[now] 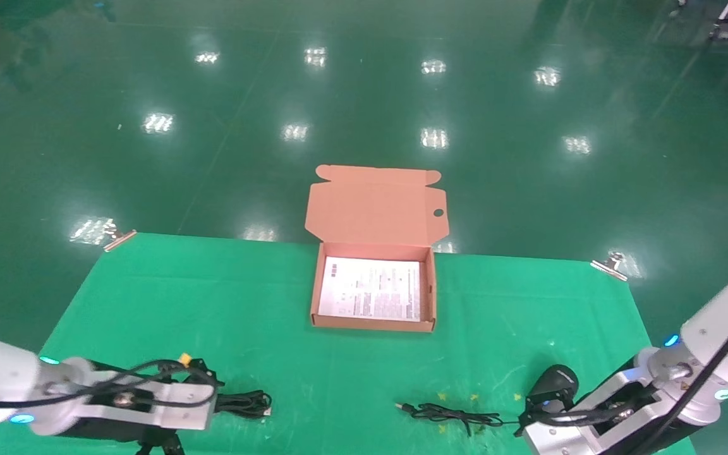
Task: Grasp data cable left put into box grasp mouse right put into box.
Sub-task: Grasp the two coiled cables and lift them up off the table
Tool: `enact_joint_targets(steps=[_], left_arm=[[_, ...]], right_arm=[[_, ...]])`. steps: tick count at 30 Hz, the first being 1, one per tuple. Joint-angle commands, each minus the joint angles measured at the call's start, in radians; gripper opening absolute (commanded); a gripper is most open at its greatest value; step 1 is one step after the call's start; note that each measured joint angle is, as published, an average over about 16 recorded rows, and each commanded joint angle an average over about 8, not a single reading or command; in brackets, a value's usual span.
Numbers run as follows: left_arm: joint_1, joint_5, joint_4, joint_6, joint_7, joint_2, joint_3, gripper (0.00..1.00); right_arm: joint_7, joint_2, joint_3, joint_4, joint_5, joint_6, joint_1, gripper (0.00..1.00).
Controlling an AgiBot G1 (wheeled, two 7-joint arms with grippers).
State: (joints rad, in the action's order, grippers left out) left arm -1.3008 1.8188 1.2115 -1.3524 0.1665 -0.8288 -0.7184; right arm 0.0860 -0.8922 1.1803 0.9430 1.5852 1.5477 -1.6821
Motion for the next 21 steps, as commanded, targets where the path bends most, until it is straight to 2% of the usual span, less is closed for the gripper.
enact_joint_targets(steps=[1, 10, 15, 21], left_arm=[[0.007, 0.056, -0.002, 0.023, 0.017, -0.014, -0.019, 1.00], [0.003, 0.151, -0.097, 0.087, 0.122, -0.073, -0.034, 1.00], [-0.013, 0.179, -0.169, 0.094, 0.161, -0.114, -0.042, 1.00], [-0.031, 0.198, -0.266, 0.116, 0.180, -0.157, -0.047, 1.00]], right_arm=[[0.022, -0.033, 0.037, -0.020, 0.042, -0.010, -0.018, 1.00], [-0.032, -0.106, 0.064, -0.062, 0.142, -0.163, 0.027, 1.00], [-0.110, -0.124, 0.063, -0.048, 0.185, -0.269, 0.066, 1.00], [-0.213, -0.147, 0.071, -0.026, 0.245, -0.358, 0.102, 1.00]])
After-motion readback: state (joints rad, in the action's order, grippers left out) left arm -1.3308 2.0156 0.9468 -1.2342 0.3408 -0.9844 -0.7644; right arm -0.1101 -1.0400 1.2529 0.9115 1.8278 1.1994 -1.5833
